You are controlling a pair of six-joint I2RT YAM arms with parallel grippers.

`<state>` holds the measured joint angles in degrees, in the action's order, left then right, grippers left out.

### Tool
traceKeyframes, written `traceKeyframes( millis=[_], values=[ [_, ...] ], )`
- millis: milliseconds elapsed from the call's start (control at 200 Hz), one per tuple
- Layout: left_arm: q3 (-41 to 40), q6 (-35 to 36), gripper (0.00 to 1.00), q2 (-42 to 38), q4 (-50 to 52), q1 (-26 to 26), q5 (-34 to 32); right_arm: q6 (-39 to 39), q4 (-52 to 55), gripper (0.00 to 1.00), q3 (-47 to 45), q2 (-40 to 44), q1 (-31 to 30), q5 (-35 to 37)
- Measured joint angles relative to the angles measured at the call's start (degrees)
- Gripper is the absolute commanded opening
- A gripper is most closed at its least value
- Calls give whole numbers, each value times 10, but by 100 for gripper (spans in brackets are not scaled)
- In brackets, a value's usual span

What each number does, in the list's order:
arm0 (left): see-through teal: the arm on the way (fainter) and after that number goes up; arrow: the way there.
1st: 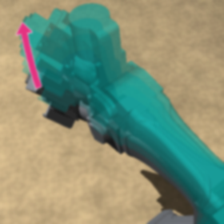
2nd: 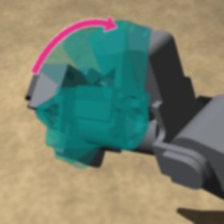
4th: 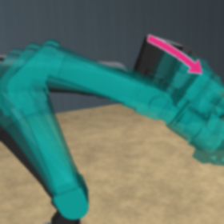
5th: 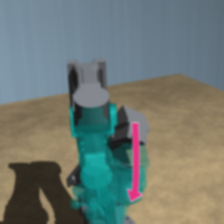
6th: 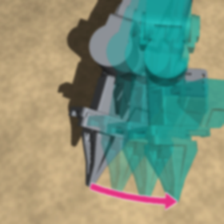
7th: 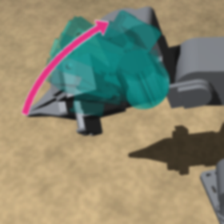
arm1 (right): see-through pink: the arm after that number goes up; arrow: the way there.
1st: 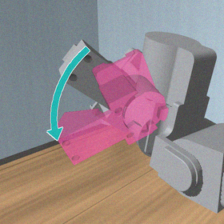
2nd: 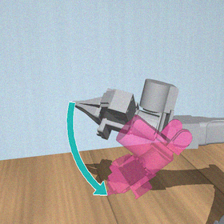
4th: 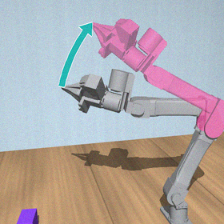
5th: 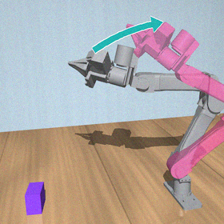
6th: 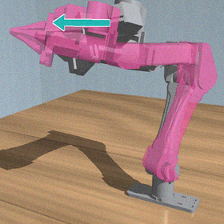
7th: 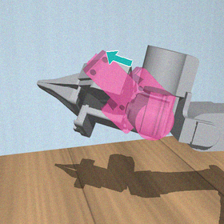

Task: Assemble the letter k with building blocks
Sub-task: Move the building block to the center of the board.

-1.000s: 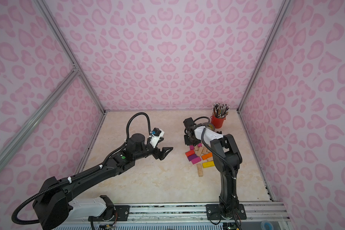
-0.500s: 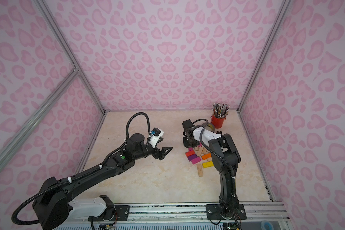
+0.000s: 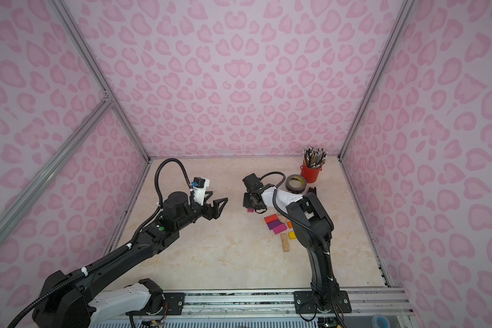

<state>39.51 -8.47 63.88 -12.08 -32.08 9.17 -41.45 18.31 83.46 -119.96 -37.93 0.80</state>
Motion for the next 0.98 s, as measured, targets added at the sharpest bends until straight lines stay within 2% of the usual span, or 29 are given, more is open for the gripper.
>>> traceKeyframes(
  millis=[165,230,335,441,581,721,826,941,981],
  values=[
    [-60,-86,84,-72,9,104,-61,-61,-42,23,83,-69,-42,-5],
    [-73,-106,84,-95,19,129,-74,-78,-56,24,113,-94,-54,-7],
    [-82,-125,84,-120,36,149,-82,-101,-69,29,164,-136,-70,-9],
    [-83,-142,78,-130,59,163,-93,-119,-83,37,210,-170,-81,-13],
    [-83,-155,73,-130,81,174,-93,-123,-83,41,224,-178,-85,-15],
    [-80,-156,68,-123,86,175,-78,-122,-62,45,205,-153,-82,-24],
    [-61,-158,65,-97,91,169,-68,-108,-49,48,167,-100,-75,-23],
    [-23,-158,64,-49,96,131,-79,-79,-55,52,100,-20,-68,-12],
    [6,-157,64,-16,101,106,-95,-60,-63,52,50,31,-67,-1]
  ],
)
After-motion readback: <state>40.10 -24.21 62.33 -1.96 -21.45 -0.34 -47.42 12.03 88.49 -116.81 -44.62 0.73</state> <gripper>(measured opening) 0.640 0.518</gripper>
